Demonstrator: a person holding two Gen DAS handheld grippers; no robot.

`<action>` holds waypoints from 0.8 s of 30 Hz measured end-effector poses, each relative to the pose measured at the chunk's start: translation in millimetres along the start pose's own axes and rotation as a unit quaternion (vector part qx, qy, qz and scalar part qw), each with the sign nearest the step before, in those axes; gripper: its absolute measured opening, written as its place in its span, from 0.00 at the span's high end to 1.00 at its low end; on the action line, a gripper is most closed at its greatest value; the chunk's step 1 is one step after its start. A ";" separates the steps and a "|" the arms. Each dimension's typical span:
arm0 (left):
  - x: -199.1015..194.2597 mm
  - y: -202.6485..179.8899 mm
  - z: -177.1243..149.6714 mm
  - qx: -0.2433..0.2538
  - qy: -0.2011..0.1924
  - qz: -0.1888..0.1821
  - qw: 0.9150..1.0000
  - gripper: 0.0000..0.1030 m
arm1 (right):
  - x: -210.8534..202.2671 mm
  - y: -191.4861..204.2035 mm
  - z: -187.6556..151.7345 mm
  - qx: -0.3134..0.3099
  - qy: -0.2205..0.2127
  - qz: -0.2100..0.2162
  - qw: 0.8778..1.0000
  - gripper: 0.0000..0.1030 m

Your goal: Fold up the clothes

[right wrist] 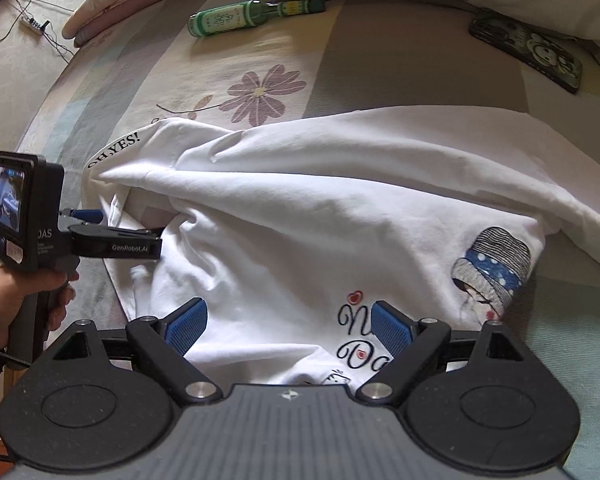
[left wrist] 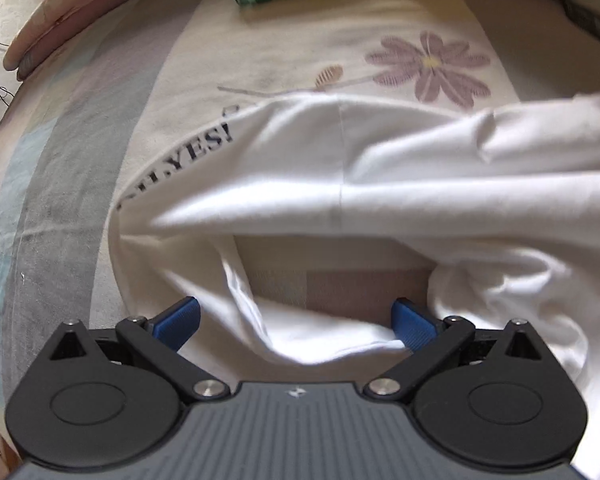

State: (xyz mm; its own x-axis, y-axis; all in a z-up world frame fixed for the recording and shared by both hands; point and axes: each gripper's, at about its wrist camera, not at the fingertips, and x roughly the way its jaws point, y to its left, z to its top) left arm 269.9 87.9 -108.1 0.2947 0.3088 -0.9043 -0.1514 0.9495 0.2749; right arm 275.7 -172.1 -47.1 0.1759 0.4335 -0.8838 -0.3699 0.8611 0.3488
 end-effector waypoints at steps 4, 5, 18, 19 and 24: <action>-5.9 6.4 -14.2 0.032 0.023 0.018 0.999 0.00 | -5.0 -18.9 -7.9 0.022 -0.001 -0.010 1.000 0.10; -7.6 9.4 -18.3 0.040 0.028 0.022 0.999 0.00 | -5.8 -22.9 -9.6 0.026 0.000 -0.012 1.000 0.10; -26.7 52.6 -40.3 0.044 0.051 0.050 0.996 0.01 | -8.5 -36.0 -10.6 0.025 0.007 -0.016 1.000 0.10; -26.8 51.5 -36.5 0.024 0.049 0.035 0.998 0.01 | -7.1 -33.8 -10.2 0.023 0.009 -0.013 1.000 0.10; -7.0 55.7 -38.3 -0.081 0.080 0.023 0.993 0.01 | -3.6 -21.2 -7.6 0.006 0.015 -0.004 1.000 0.10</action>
State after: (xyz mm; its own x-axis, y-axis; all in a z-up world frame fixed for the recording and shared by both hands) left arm 223.2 136.5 -99.0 0.1318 0.3269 -0.9358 -0.3151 0.9089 0.2731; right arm 276.0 -194.0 -53.7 0.1504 0.4183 -0.8958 -0.3579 0.8677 0.3450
